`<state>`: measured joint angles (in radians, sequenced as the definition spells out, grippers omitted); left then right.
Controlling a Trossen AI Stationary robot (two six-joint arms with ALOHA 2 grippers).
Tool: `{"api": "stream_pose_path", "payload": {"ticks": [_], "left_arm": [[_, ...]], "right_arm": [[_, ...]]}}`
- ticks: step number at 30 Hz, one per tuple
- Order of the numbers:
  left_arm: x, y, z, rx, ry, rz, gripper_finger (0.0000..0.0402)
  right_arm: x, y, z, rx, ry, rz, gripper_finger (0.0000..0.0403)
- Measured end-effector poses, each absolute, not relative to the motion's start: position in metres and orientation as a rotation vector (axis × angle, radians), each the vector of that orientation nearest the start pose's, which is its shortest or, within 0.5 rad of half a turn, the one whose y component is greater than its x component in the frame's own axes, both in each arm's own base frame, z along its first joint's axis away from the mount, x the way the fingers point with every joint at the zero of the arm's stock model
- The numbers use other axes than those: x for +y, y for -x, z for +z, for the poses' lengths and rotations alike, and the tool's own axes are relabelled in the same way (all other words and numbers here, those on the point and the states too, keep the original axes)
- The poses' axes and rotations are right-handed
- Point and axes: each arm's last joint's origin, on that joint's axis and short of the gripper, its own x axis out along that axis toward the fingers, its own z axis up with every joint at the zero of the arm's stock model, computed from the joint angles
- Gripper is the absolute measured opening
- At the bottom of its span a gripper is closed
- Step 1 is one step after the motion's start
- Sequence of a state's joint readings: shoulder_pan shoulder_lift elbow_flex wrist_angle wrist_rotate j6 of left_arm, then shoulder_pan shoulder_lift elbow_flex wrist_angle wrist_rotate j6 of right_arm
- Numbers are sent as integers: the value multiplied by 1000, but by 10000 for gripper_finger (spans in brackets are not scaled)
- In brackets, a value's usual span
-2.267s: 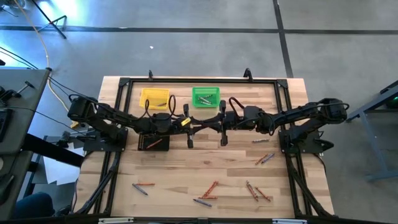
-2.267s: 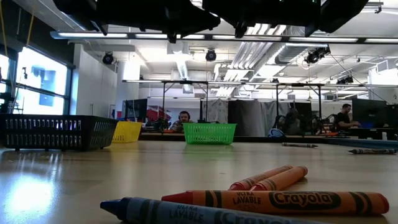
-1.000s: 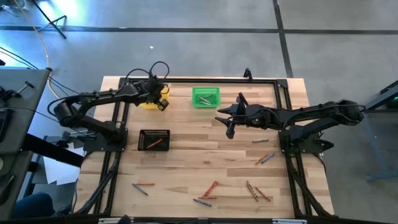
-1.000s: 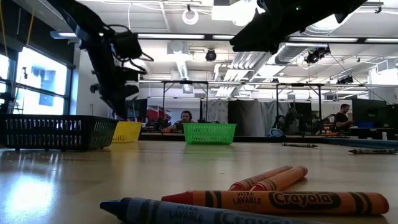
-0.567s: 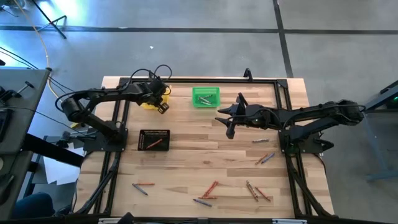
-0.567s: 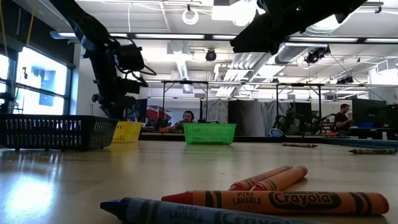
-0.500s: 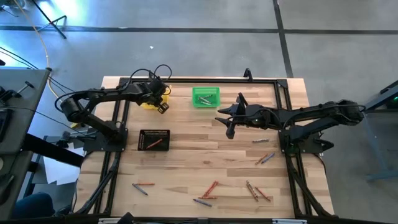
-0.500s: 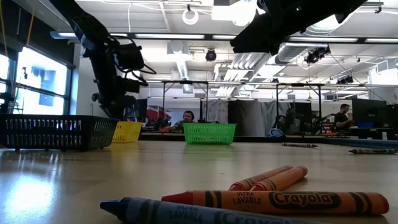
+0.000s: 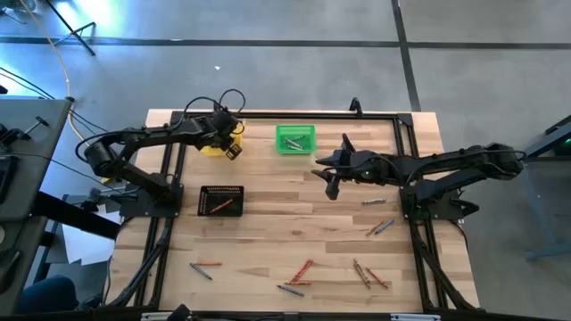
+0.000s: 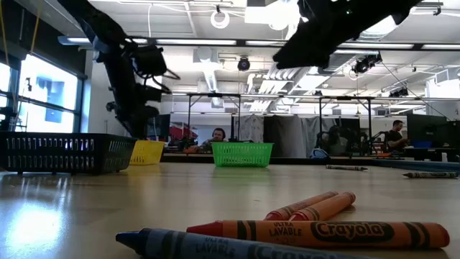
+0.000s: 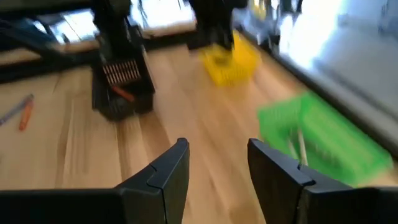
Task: Sort crayons
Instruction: Put the gray crayon into the green bin
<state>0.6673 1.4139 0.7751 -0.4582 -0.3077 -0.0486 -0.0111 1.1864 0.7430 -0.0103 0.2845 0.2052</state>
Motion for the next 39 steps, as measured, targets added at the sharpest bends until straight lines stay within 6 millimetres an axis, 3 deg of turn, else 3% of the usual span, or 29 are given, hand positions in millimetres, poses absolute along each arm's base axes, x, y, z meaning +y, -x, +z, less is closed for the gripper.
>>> {"api": "stream_pose_path", "payload": {"ticks": [5, 11, 19, 24, 30, 39], "left_arm": [[149, -207, 217, 947, 234, 821, 76], [101, -227, 258, 676, 212, 549, 74], [34, -256, 290, 360, 66, 243, 74], [5, -266, 300, 229, -42, 118, 74], [-7, -268, 306, 163, -108, 72, 74], [0, -268, 306, 168, -120, 97, 74]], "right_arm": [[-11, -230, 263, 745, -297, -451, 155], [6, -194, 242, 1147, -465, -610, 155], [20, -171, 204, 1350, -310, -572, 155], [21, -160, 173, 1424, -316, -501, 155], [20, -151, 149, 1429, -317, -491, 155], [18, -154, 148, 1381, -251, -488, 155]]}}
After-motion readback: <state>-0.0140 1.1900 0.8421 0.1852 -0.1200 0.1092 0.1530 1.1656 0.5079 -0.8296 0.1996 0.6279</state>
